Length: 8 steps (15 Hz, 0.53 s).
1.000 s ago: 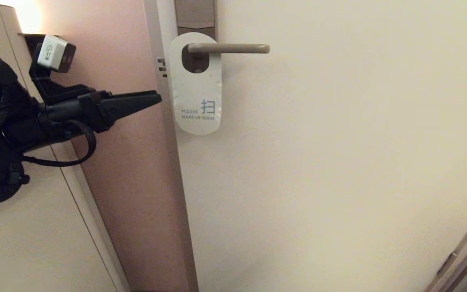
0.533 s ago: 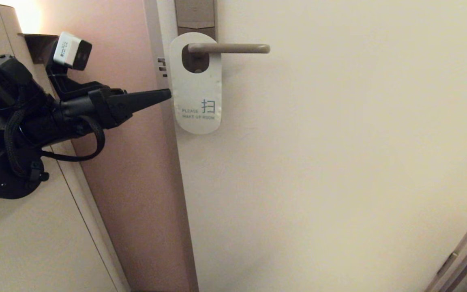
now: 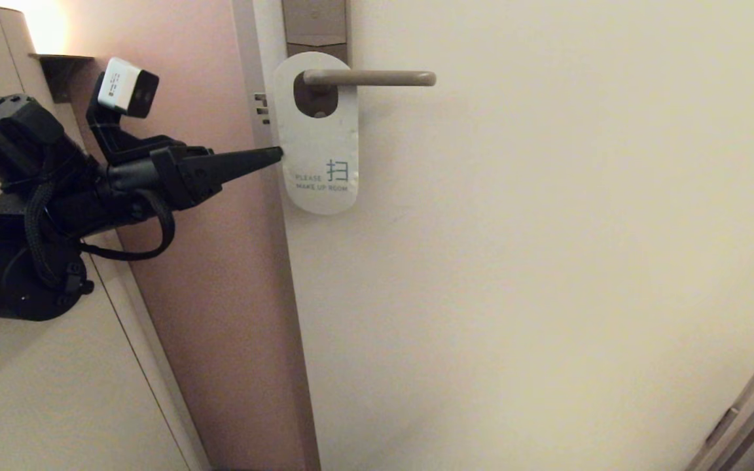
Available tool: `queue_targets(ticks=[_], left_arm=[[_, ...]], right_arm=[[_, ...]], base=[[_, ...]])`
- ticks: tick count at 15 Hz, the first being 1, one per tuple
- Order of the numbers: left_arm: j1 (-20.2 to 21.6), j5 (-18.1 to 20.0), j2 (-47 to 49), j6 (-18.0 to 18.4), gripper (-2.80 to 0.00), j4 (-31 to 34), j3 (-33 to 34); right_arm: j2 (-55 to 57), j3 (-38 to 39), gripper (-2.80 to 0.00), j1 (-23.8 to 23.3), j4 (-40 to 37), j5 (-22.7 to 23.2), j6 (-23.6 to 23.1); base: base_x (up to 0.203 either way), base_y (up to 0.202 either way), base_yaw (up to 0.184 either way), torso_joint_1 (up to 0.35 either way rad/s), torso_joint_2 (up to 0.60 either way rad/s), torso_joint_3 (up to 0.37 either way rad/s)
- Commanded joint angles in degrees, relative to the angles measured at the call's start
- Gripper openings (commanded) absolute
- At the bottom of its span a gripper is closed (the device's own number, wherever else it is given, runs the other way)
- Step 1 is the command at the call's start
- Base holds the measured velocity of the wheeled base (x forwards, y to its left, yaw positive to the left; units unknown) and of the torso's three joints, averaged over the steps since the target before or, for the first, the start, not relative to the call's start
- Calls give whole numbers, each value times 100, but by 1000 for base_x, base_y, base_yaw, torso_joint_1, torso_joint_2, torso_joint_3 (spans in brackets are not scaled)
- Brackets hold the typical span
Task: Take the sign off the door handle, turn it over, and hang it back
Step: Take down the sign
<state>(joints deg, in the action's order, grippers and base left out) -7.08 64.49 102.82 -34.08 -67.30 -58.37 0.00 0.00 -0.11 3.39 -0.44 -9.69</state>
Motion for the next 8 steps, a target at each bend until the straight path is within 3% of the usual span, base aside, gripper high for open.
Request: queue_targets(ticks=[1, 8], left_arm=[[5, 29, 19, -10, 0, -37, 1], [119, 2, 169, -37, 0, -521, 1]], right_arm=[[0, 0, -280, -5, 4, 0, -6], [0, 0, -280, 0, 4, 0, -6]], base=[[0, 0, 0, 0, 0, 0], [0, 0, 0, 0, 0, 0]])
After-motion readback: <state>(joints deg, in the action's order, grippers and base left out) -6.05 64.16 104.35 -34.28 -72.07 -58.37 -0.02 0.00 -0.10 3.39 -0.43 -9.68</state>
